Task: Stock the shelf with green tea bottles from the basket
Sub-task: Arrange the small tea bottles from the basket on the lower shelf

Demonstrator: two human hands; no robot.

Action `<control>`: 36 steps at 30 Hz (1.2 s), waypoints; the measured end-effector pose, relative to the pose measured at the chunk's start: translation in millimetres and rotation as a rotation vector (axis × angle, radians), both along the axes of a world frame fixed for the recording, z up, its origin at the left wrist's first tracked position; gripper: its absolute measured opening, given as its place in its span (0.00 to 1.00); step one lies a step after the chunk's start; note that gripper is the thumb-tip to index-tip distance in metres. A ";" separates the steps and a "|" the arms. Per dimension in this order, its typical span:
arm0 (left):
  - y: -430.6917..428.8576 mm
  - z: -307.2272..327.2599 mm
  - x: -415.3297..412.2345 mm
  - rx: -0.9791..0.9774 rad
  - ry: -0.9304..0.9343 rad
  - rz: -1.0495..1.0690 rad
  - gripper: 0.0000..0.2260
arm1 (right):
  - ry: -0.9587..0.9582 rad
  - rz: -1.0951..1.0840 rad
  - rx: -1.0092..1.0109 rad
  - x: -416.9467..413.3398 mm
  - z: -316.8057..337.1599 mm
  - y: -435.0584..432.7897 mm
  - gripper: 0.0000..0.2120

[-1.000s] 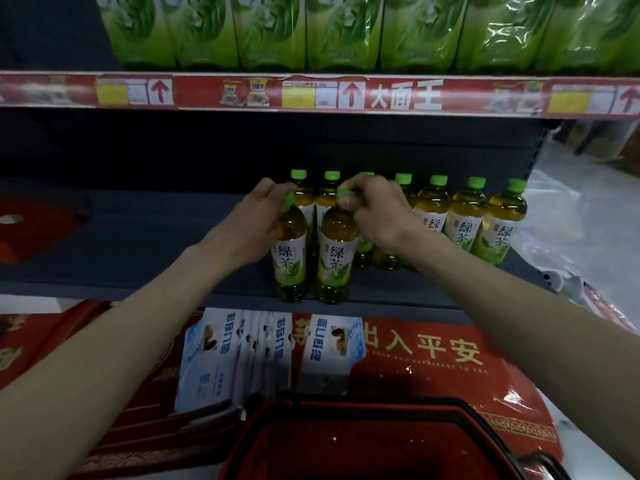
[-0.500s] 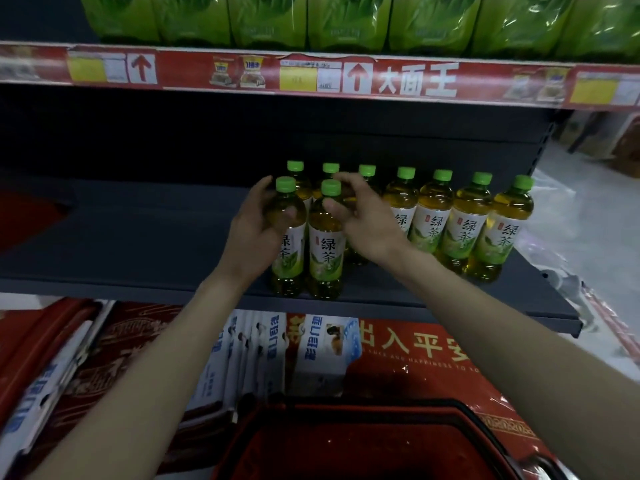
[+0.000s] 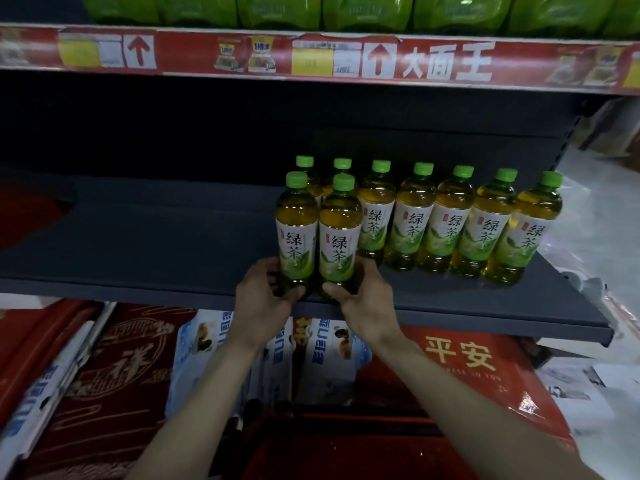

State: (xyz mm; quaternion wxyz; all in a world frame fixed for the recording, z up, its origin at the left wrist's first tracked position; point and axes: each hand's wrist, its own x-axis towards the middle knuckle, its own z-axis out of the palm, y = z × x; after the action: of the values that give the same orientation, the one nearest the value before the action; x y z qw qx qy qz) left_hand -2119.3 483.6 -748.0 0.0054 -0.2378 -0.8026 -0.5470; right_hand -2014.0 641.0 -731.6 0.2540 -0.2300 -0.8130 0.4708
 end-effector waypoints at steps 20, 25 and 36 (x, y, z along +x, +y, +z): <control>26.1 -11.6 -21.8 0.038 0.028 0.002 0.30 | -0.039 -0.076 0.185 -23.5 -4.9 23.6 0.29; 27.0 -13.7 -20.7 0.053 0.026 -0.011 0.29 | -0.040 -0.097 0.209 -28.0 -7.8 24.4 0.30; 9.9 0.8 8.8 0.007 0.172 0.073 0.24 | -0.004 -0.100 0.155 -3.3 -8.8 9.3 0.25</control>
State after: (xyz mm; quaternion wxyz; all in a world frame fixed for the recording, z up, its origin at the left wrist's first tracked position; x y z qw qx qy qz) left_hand -2110.6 493.5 -747.2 0.0955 -0.2544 -0.8053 -0.5269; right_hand -2017.3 650.3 -740.4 0.2925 -0.2507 -0.8350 0.3928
